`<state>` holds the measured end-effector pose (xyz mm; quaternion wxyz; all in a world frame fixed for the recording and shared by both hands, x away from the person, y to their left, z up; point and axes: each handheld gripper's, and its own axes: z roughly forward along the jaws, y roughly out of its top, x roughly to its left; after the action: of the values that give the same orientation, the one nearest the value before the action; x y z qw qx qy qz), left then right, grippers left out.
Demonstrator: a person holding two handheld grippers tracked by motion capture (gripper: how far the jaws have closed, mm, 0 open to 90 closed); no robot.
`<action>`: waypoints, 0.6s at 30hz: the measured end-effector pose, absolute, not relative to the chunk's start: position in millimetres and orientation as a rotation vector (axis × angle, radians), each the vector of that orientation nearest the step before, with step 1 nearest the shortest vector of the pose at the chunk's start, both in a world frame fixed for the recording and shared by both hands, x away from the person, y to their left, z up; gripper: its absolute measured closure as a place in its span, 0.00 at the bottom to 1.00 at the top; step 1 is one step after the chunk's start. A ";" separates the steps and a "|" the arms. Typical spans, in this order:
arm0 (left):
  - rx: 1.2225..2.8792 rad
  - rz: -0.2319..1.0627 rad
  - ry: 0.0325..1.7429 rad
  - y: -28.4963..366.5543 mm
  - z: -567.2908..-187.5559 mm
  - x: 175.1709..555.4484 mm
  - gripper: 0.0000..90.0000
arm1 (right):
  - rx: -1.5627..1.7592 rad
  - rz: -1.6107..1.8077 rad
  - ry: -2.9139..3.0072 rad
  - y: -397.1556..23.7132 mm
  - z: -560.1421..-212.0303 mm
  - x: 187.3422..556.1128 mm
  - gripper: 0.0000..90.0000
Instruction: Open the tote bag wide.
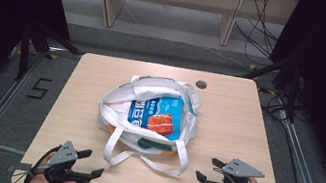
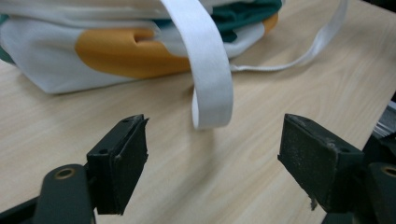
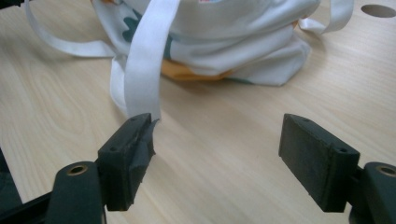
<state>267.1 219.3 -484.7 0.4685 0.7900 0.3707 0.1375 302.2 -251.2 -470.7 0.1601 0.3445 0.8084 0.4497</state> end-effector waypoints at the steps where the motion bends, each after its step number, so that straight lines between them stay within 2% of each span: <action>1: 1.943 0.343 0.914 220.3 -485.1 265.4 0.25 | 0.982 1.265 2.300 -251.9 -472.0 299.8 0.30; 18: 1.954 0.362 0.932 221.4 -489.9 257.1 0.24 | 1.037 1.257 2.353 -256.7 -485.4 281.2 0.29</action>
<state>257.1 221.4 -489.9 0.4558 0.7923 0.3781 0.1468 281.2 -256.7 -485.4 0.1394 0.3588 0.8140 0.4350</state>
